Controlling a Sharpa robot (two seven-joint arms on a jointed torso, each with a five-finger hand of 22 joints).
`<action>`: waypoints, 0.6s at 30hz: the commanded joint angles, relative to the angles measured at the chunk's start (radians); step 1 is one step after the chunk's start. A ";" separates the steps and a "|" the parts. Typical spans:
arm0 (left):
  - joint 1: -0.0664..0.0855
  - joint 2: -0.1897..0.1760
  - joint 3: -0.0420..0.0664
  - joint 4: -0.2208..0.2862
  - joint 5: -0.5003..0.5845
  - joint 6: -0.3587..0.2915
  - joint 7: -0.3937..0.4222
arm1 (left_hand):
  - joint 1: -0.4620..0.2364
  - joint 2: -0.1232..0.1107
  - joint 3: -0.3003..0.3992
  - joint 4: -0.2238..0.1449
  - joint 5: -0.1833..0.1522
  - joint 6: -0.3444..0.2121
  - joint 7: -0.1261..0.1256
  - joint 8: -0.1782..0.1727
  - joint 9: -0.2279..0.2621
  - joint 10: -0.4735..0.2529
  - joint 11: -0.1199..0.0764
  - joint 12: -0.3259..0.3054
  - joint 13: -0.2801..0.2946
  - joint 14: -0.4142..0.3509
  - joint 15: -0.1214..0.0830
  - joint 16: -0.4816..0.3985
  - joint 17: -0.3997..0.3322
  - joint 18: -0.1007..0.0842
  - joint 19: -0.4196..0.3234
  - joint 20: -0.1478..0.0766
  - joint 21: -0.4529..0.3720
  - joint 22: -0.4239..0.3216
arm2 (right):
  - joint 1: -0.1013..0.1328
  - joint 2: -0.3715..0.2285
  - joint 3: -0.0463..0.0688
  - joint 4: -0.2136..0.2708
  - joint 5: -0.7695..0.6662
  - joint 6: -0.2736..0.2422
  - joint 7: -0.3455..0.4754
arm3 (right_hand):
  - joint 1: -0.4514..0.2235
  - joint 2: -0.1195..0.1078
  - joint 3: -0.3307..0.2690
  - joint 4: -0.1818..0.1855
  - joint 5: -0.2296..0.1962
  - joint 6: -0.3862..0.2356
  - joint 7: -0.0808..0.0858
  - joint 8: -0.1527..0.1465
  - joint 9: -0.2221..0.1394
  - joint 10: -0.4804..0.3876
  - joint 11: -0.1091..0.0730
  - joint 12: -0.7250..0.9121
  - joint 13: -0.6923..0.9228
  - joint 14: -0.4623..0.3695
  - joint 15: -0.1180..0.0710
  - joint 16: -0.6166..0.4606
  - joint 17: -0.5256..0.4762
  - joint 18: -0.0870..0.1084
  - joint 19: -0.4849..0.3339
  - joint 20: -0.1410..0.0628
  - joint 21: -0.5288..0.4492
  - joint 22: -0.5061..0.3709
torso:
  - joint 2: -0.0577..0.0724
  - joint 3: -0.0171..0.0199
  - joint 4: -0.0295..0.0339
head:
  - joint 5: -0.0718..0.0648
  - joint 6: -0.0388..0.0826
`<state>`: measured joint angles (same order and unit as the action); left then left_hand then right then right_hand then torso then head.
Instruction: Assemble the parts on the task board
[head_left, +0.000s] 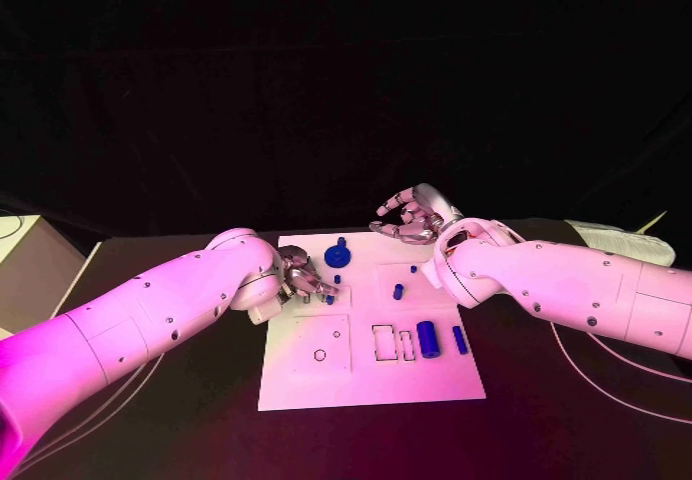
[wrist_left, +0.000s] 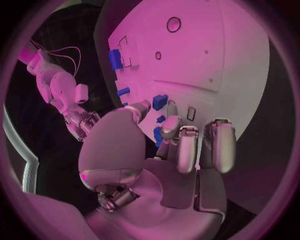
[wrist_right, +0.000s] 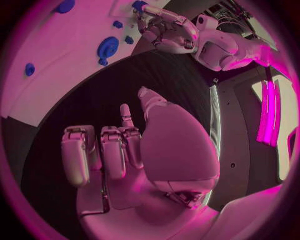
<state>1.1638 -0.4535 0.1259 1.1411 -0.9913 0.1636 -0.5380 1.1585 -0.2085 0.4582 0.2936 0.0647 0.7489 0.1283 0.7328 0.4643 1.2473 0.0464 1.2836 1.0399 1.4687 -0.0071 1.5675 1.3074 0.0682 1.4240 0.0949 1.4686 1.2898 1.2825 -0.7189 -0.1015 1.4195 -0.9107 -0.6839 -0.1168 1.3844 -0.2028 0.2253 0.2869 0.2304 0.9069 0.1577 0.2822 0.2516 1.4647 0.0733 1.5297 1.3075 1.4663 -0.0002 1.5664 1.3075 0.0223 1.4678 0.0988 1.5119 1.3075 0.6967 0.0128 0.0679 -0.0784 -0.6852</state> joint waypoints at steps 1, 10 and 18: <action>0.001 0.006 0.000 -0.003 0.015 0.016 0.020 | 0.018 0.001 0.011 -0.003 0.004 -0.006 -0.005 0.012 0.010 -0.007 0.001 -0.005 0.000 0.102 -0.007 0.003 0.263 -0.009 -0.001 -0.009 0.005 -0.001 | 0.000 0.002 0.001 -0.001 -0.013 0.015 -0.001 | -0.010 0.002 0.000 0.000 0.007 -0.005 0.001 0.000 0.001 0.062 0.004 0.003 0.229 0.104 0.002 0.004 0.263 -0.002 0.070 0.004 -0.006 0.199 | 0.000 0.0002 -0.0003 | 0.000 -0.002; 0.001 0.016 -0.005 -0.009 0.023 0.026 0.024 | 0.044 0.002 0.050 -0.004 0.004 -0.014 -0.008 0.024 0.034 -0.015 -0.002 -0.012 -0.007 0.102 -0.010 0.003 0.263 -0.009 -0.003 -0.012 0.004 -0.003 | -0.001 0.004 0.001 -0.002 -0.013 0.018 -0.002 | -0.010 0.002 0.000 0.000 0.007 -0.005 0.001 0.000 0.001 0.062 0.004 0.003 0.229 0.104 0.002 0.004 0.263 -0.002 0.070 0.004 -0.006 0.199 | 0.000 0.0008 -0.0016 | 0.004 -0.001; 0.001 0.017 -0.007 -0.013 0.025 0.020 0.025 | 0.056 -0.003 0.081 -0.005 0.004 -0.016 -0.010 0.033 0.053 -0.016 -0.004 -0.013 -0.007 0.102 -0.011 0.003 0.263 -0.009 -0.004 -0.013 0.004 -0.004 | -0.001 0.006 0.000 -0.005 -0.016 0.021 -0.005 | -0.011 0.004 0.000 0.000 0.007 -0.005 0.001 0.001 0.002 0.063 0.004 0.003 0.230 0.104 0.002 0.004 0.261 -0.002 0.070 0.004 -0.007 0.198 | -0.001 0.0008 0.0009 | 0.004 -0.003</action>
<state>1.1638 -0.4389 0.1188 1.1274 -0.9779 0.1713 -0.5277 1.2063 -0.2111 0.5354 0.2895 0.0647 0.7381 0.1178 0.7635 0.5146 1.2364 0.0431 1.2740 1.0329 1.4650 -0.0106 1.5675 1.3073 0.0682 1.4202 0.0912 1.4686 1.2871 1.2820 -0.7141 -0.1015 1.4152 -0.9127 -0.6786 -0.1226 1.3817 -0.2000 0.2253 0.2869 0.2304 0.9069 0.1576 0.2822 0.2519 1.4647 0.0733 1.5297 1.3073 1.4664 -0.0002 1.5665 1.3075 0.0223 1.4679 0.0988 1.5119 1.3074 0.6962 0.0137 0.0674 -0.0743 -0.6876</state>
